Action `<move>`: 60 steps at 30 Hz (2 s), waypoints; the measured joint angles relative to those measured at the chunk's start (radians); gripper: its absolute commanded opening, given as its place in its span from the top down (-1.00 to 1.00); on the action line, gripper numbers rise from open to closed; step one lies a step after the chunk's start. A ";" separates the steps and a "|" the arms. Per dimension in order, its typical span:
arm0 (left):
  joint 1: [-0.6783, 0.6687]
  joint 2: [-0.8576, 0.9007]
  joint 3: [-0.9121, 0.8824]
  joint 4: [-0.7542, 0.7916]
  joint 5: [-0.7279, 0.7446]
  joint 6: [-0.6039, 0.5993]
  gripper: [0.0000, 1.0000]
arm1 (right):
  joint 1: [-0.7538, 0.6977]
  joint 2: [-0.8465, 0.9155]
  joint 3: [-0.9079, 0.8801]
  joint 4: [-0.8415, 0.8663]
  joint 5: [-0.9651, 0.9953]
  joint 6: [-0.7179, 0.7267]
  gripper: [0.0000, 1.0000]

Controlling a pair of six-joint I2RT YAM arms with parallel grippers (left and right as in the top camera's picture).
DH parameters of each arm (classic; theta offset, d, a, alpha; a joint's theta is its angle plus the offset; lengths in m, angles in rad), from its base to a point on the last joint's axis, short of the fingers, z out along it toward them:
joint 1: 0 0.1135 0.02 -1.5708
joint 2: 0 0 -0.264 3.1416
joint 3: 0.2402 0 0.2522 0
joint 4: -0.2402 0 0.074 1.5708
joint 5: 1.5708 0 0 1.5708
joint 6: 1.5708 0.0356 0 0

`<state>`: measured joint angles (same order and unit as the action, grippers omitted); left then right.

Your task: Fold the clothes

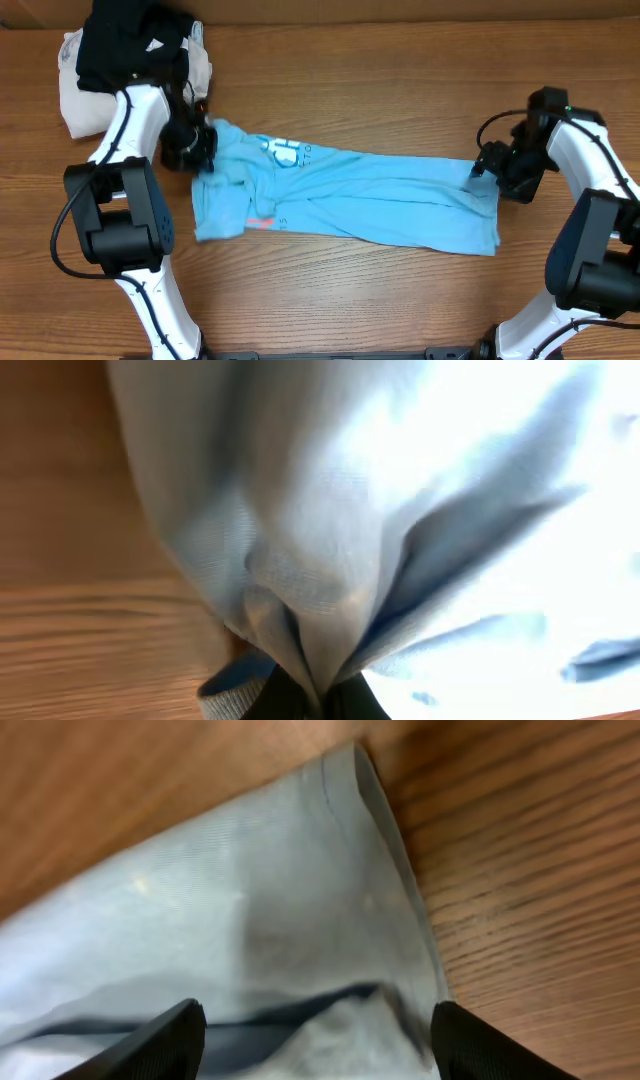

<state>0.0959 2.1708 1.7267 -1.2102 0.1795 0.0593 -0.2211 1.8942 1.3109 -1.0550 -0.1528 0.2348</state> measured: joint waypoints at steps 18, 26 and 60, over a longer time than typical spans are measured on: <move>0.000 0.000 0.095 -0.044 -0.042 0.000 0.91 | 0.001 -0.061 -0.242 0.203 0.011 0.032 0.90; 0.000 0.000 0.095 -0.045 -0.042 0.000 0.92 | -0.022 -0.060 -0.245 0.182 -0.038 0.089 0.92; -0.082 0.000 0.095 -0.048 -0.053 0.000 0.92 | 0.662 -0.023 0.193 0.055 -0.102 0.320 0.59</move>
<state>0.0143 2.1708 1.8221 -1.2587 0.1268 0.0593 0.4408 1.8713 1.5036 -1.0000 -0.2546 0.5549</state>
